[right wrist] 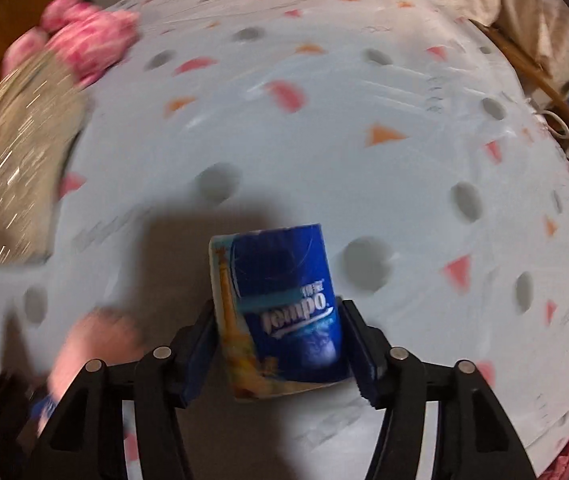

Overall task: Organize soft objects
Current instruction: 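Grasp the blue Tempo tissue pack with right while left holds the towel roll, then lower the towel roll onto the gold tray with left while right holds the Tempo pack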

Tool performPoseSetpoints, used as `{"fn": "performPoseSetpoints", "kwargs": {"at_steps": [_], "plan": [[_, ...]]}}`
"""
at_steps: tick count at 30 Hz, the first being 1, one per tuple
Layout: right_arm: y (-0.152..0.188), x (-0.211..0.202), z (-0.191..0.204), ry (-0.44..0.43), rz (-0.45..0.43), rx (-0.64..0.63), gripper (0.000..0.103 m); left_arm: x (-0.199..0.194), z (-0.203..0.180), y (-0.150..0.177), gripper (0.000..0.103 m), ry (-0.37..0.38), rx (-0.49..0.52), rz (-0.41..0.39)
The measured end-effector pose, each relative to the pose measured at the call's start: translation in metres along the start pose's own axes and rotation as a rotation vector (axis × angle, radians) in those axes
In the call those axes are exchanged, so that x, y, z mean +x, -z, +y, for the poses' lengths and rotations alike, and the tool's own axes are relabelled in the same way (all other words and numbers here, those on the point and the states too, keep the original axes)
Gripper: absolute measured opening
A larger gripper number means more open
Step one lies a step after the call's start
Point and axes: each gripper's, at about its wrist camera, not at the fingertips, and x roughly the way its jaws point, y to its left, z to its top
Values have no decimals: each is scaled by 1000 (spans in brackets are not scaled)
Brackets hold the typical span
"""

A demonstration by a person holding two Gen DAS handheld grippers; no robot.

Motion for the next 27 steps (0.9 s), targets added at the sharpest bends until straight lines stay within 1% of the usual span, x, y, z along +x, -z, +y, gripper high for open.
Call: {"fn": "performPoseSetpoints", "kwargs": {"at_steps": [2,3,5,6,9,10,11,13,14,17,18,20,24,27], "plan": [[11,-2,12,20,-37,-18,62,-2,0,-1,38,1,-7,7],[14,-1,13,30,-53,-2,62,-2,1,-1,38,2,-10,11],[13,1,12,17,-52,12,63,-6,2,0,38,1,-12,20],[13,2,8,-2,-61,24,65,-7,2,1,38,-1,-13,22],[15,4,10,3,-86,0,67,-14,1,7,39,-11,-10,27],[15,5,10,5,-89,-1,67,-16,2,10,41,-4,-7,27],[16,5,12,7,-94,-1,68,-18,3,11,45,7,-5,28],[18,4,17,11,-107,-7,72,-21,8,12,50,55,-21,31],[17,2,20,14,-110,-9,75,-22,9,12,52,67,-24,34],[13,3,17,11,-103,6,82,-23,7,10,59,75,-13,55],[9,4,17,8,-99,10,83,-23,6,9,60,77,-17,62],[11,1,12,6,-92,9,84,-23,3,6,66,66,-27,81],[8,1,8,-9,-69,14,85,-28,-3,-2,66,9,-3,87],[5,2,7,-21,-53,14,86,-27,-6,-7,66,-5,15,96]]}}
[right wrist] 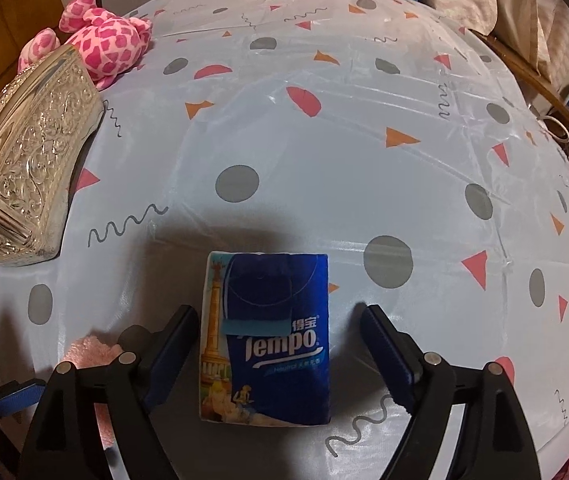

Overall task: Organize soft objects
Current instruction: 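Lower the towel roll onto the gold tray with left while right holds the Tempo pack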

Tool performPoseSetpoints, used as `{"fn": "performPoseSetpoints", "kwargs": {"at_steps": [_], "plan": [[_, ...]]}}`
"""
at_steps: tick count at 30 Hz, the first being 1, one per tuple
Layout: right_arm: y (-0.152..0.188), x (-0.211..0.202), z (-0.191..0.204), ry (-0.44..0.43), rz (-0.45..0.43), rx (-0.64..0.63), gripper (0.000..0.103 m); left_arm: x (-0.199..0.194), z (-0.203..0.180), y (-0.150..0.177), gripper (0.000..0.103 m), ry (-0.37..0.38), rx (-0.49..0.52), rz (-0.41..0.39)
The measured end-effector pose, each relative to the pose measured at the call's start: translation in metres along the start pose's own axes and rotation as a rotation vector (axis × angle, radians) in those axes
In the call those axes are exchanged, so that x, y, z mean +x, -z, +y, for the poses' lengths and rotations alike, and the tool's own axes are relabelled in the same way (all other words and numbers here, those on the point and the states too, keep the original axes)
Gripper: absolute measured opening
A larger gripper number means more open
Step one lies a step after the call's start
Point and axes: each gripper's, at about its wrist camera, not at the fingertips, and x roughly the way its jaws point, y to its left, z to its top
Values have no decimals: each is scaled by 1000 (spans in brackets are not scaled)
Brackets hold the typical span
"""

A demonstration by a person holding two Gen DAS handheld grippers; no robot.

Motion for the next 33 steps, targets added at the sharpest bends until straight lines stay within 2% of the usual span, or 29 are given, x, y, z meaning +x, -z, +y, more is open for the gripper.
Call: {"fn": "performPoseSetpoints", "kwargs": {"at_steps": [4,6,7,8,10,11,12,22,28,33], "plan": [[-1,1,1,-6,15,-21,86,12,-2,-8,65,-18,8,36],[0,1,1,-8,9,-30,86,16,-3,-12,52,-15,9,51],[0,1,2,-6,7,-36,86,20,-3,-14,40,-22,11,60],[1,1,2,-5,7,-39,85,26,-2,-15,37,-33,14,77],[2,-1,4,-2,2,-58,73,29,-2,-15,36,-60,32,64],[4,-4,5,-6,-11,-77,56,31,-1,-15,36,-58,29,62],[5,-6,8,-2,-21,-96,53,30,0,-15,36,-59,27,56],[11,-4,11,11,-55,-109,55,19,-3,4,34,-79,45,6],[14,-6,14,22,-67,-120,55,4,0,14,33,-95,-2,-15],[15,-7,13,23,-78,-122,55,-9,-2,21,33,-104,2,-25]]}}
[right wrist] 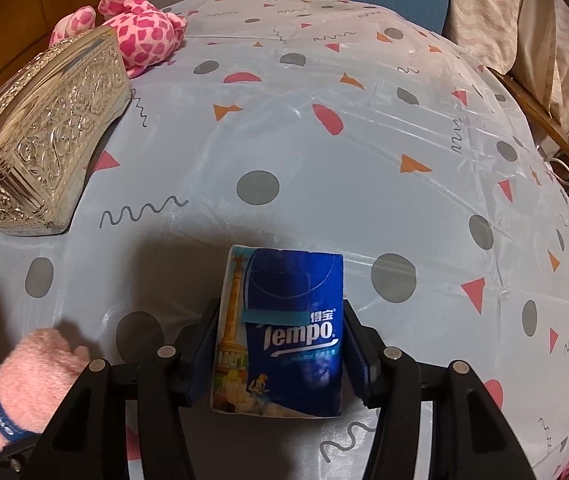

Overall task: Organize soft objects
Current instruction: 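Lower the towel roll onto the gold tray with left while right holds the Tempo pack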

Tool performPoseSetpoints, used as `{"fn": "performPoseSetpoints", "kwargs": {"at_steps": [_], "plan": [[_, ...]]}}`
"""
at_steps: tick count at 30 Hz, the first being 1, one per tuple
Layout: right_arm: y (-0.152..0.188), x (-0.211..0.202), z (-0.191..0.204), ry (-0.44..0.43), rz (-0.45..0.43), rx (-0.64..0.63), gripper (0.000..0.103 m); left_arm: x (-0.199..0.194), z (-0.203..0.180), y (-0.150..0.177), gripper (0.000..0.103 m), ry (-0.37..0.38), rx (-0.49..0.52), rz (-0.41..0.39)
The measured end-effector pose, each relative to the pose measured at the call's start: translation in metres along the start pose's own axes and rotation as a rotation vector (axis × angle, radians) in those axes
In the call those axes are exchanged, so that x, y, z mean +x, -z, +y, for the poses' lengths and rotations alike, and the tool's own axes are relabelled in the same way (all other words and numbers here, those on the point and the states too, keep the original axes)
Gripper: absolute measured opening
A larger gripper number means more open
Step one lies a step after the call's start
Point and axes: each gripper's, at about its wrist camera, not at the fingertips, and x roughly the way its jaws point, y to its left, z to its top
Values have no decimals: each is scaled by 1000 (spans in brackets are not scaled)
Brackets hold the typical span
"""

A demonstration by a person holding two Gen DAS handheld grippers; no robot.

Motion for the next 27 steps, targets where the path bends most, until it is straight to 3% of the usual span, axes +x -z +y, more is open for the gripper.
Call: {"fn": "performPoseSetpoints", "kwargs": {"at_steps": [5,14,27], "plan": [[2,-2,3,13,-18,-17,55,-15,3,1,33,-1,-2,-24],[4,-2,3,10,-32,-13,55,-63,3,-9,33,-18,-4,-150],[4,-3,8,33,-45,-37,53,-96,38,-3,33,-55,-98,-199]]}}
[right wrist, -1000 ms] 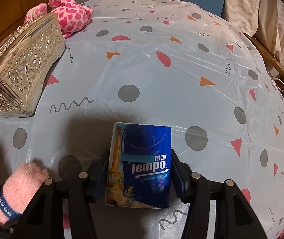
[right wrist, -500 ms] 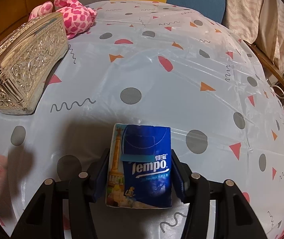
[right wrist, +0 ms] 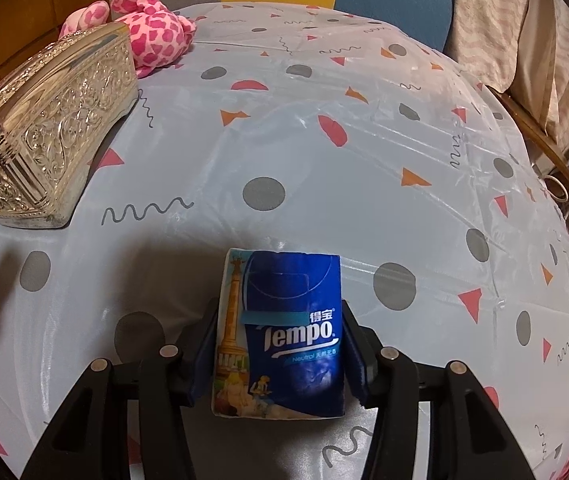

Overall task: Organize soft objects
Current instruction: 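Lower the towel roll onto the gold tray with left while right holds the Tempo pack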

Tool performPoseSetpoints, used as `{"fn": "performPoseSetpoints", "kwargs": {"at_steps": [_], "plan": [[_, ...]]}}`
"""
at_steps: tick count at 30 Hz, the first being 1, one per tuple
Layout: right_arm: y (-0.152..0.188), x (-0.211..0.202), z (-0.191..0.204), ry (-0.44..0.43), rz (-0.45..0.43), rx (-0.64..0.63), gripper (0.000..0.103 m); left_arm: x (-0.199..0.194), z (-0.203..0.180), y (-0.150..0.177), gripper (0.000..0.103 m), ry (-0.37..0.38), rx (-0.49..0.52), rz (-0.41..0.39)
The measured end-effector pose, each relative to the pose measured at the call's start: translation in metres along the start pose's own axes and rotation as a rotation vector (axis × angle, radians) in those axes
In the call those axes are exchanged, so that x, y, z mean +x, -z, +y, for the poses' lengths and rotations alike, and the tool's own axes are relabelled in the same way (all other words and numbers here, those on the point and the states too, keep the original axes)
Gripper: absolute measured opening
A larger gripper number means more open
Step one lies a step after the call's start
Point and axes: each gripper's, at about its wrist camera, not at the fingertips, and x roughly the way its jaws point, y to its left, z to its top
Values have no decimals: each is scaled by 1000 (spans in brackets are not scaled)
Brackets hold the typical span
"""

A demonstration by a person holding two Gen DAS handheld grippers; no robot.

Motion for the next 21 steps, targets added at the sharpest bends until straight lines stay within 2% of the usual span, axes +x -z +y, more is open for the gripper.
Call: {"fn": "performPoseSetpoints", "kwargs": {"at_steps": [9,12,15,16,19,21], "plan": [[0,0,-2,-5,-2,2,53,-15,39,2,33,-34,-69,-16],[0,-1,-1,1,-2,-3,53,-28,65,3,33,-35,-129,-35],[0,-1,0,9,-1,-10,53,-43,105,8,33,-70,-224,-50],[-1,-1,0,10,-1,-11,53,-50,127,12,33,-78,-288,-54],[-1,-1,0,8,0,-12,53,-64,168,22,33,-113,-398,-66],[-1,-1,0,9,1,-15,53,-71,188,30,33,-131,-443,-69]]}}
